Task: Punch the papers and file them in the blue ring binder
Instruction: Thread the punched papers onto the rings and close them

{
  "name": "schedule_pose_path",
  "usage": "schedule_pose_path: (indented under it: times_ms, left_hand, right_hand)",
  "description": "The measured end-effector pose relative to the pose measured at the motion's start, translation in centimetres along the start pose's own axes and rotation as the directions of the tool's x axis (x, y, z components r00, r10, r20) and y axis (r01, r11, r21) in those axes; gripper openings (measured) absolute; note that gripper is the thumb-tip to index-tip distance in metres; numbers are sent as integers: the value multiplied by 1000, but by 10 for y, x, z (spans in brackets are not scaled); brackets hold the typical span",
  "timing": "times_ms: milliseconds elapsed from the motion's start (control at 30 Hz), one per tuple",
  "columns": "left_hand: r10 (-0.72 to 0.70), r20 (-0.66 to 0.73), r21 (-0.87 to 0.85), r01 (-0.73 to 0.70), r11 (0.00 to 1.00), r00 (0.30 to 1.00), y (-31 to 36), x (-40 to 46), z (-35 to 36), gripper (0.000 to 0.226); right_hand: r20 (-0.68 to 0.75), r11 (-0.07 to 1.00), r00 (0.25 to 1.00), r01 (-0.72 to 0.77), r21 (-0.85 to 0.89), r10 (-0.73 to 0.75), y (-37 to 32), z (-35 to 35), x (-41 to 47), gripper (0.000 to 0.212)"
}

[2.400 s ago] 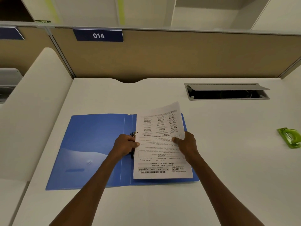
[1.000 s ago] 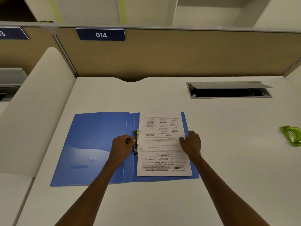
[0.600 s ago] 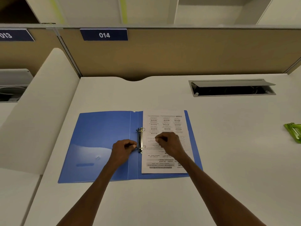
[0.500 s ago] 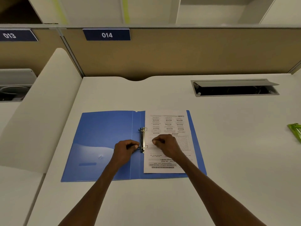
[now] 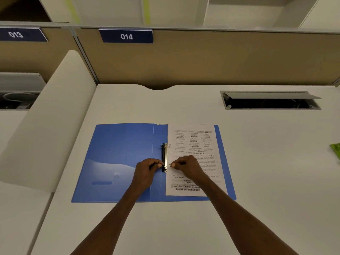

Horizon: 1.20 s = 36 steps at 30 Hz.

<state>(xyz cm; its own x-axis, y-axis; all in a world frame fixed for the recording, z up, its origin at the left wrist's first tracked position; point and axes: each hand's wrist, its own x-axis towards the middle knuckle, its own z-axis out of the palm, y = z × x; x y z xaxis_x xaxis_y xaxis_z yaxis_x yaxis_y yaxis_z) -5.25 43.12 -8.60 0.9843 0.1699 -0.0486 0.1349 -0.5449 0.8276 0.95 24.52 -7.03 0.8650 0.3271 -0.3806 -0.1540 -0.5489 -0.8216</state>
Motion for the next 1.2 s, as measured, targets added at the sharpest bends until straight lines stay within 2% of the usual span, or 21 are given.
schedule_pose_path:
  times_ms: [133,567,900,1100,1200]
  left_hand:
    - [3,-1,6,-3,1000,1000,-1,1,0,13]
    - [60,-28,149,-55,987,998,11,3,2,21]
    - [-14,-45,109,19,994,999,20,-3,5,19]
    - [-99,-157,29,105,994,983,32,-22,18,16]
    - [-169,-244,-52,161,986,955,38,-35,27,19]
  right_hand:
    - [27,999,999,-45,-3,45,-4,0,8,17]
    - [-46,994,994,-102,-38,101,-8,9,14,20]
    - [-36,994,994,-104,-33,103,-9,8,10,16]
    - [-27,992,992,-124,25,124,-17,1,2,14]
    - [-115,992,991,-86,-91,76,-13,-10,-9,7]
